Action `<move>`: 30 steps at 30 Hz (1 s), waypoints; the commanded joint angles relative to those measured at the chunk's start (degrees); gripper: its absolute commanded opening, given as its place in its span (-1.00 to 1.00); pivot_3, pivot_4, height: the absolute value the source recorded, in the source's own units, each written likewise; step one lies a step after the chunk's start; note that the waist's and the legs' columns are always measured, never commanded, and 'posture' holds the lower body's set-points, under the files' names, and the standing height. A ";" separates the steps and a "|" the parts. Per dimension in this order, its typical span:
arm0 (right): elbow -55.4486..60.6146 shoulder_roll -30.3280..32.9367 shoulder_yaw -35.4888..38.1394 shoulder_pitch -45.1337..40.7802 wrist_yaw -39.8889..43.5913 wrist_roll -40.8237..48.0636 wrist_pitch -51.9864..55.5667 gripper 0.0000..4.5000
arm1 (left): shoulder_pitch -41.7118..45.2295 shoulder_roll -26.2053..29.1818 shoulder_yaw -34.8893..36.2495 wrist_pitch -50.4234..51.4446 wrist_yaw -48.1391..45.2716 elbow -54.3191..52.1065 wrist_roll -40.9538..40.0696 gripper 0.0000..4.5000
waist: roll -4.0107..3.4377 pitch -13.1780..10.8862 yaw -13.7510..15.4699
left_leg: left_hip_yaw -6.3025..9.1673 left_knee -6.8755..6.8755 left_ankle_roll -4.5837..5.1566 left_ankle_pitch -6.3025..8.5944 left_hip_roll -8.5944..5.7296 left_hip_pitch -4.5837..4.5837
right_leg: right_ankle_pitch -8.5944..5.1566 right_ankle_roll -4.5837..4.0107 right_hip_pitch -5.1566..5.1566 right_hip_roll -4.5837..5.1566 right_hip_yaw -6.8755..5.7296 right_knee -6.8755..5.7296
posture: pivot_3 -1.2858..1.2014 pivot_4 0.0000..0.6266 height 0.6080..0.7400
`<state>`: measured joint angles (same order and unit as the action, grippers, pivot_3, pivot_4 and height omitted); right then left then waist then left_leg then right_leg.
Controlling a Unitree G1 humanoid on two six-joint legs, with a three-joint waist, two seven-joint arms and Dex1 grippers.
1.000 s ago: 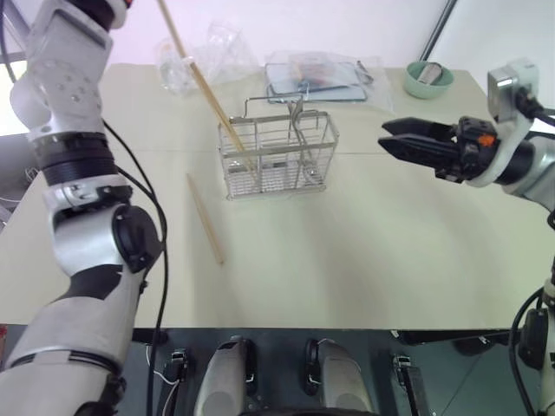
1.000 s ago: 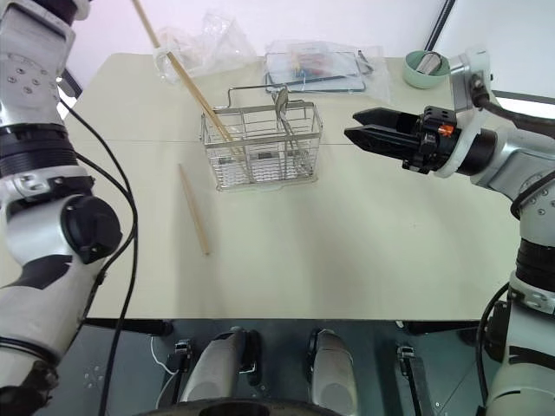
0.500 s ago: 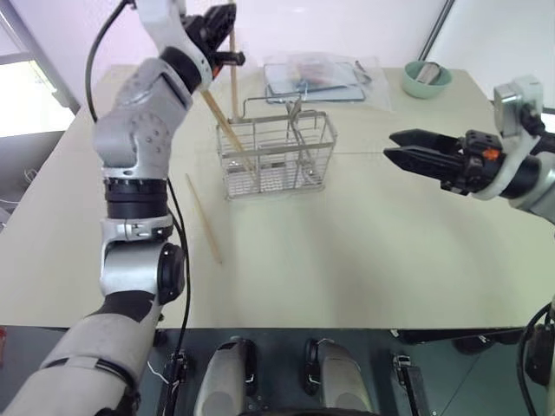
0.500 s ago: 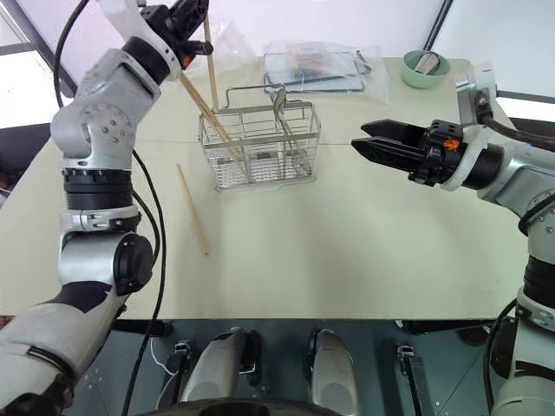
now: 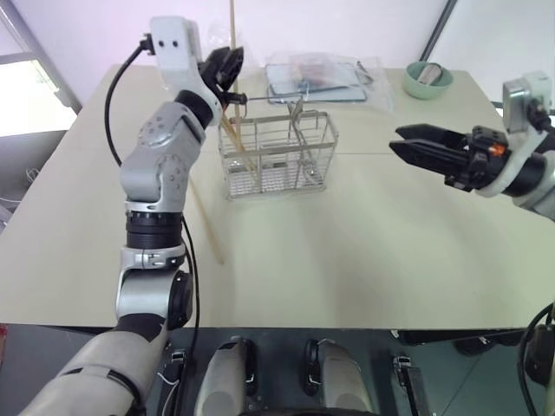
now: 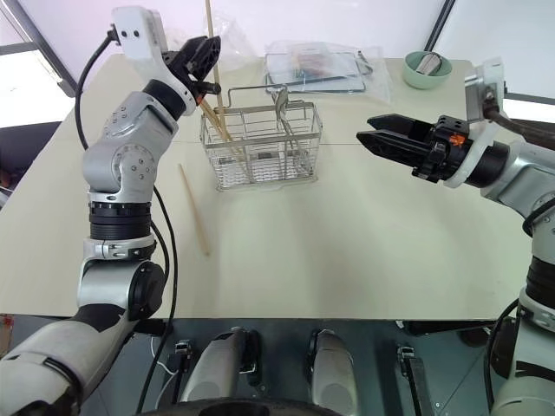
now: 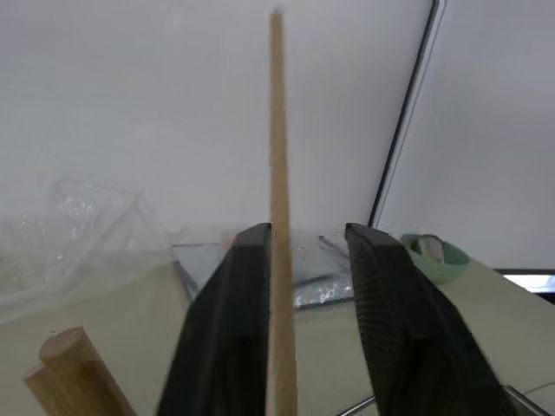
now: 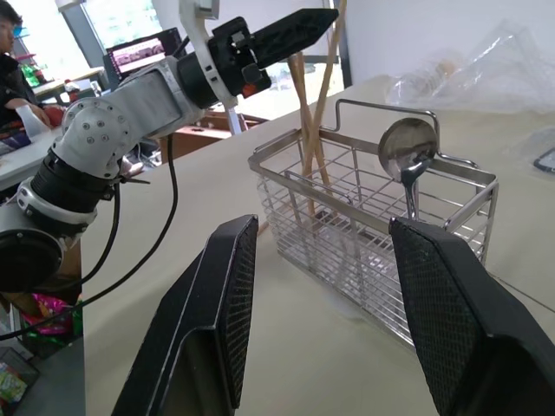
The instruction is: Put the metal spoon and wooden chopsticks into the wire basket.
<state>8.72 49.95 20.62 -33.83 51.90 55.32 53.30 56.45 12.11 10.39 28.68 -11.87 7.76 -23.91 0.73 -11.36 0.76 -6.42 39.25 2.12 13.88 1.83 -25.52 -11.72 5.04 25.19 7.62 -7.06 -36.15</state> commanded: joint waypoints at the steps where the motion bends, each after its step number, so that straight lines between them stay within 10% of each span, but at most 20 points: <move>1: -0.21 -0.42 0.11 -1.78 0.20 0.25 -1.27 0.10 | 1.62 0.09 1.63 1.71 0.48 -4.03 -2.42 0.36 | 0.00 0.00 0.00 | 0.01 0.00 0.00 0.00 0.00 0.00 | 0.00 0.00 0.00 0.00 0.00 0.00 | 0.03 -0.52 0.50; 4: -1.04 -0.86 -0.58 -2.39 0.61 -0.21 -1.95 0.10 | 2.27 1.60 2.19 4.75 1.03 -7.45 -3.67 0.99 | 0.00 0.00 -0.02 | 0.00 0.00 0.00 0.00 0.00 -0.01 | 0.00 0.00 0.00 0.00 0.00 0.00 | 0.03 -0.52 0.50; 17: -2.88 -1.58 -2.15 -2.28 2.62 -2.72 -4.91 0.10 | 18.09 12.55 16.07 45.30 25.62 -7.58 -2.42 0.99 | -0.01 0.01 -0.05 | 0.05 -0.03 0.00 0.00 -0.01 0.05 | -0.02 0.02 -0.03 -0.03 0.01 -0.02 | 0.03 -0.52 0.50; 30: -3.94 -3.70 -4.37 -3.52 3.30 -4.06 -6.29 0.10 | 7.15 1.09 21.09 62.71 31.28 -6.13 11.09 0.99 | 0.08 -0.01 -0.01 | 0.07 -0.02 -0.39 -0.21 -0.03 -0.02 | -0.01 0.01 0.00 -0.03 -0.01 -0.04 | 0.03 -0.52 0.50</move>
<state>4.14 46.08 15.60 -36.14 54.58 51.20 48.18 64.10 13.32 33.06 92.00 20.04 2.30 -14.08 0.80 -11.38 0.75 -6.36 39.22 1.71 13.67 1.80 -25.53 -11.73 5.05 25.20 7.59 -7.06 -36.19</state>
